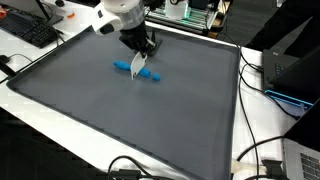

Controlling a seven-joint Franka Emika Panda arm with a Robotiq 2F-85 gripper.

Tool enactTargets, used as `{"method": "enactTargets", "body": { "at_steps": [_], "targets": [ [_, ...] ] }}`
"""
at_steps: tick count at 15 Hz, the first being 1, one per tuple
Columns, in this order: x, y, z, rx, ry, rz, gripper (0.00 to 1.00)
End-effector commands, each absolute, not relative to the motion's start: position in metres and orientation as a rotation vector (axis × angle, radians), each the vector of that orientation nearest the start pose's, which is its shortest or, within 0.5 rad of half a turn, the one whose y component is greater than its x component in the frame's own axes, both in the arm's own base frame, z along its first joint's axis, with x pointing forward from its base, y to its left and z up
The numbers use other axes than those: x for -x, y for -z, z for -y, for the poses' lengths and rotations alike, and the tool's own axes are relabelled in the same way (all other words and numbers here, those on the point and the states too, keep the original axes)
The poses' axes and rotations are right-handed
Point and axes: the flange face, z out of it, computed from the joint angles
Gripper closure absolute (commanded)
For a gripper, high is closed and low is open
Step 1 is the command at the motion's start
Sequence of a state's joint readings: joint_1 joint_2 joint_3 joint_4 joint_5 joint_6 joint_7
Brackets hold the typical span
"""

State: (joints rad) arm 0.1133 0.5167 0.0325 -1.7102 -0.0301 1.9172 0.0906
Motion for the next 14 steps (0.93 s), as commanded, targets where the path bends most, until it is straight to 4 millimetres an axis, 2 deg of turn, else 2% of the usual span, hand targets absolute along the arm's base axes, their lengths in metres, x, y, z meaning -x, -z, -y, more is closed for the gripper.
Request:
{"method": "enactTargets", "body": {
  "at_steps": [1,14],
  "targets": [
    [-0.624,-0.258,-0.085,3.162,-0.501,0.146,0.99],
    [-0.618,-0.235,-0.086,3.147,-0.526,0.176,0.99]
  ]
}}
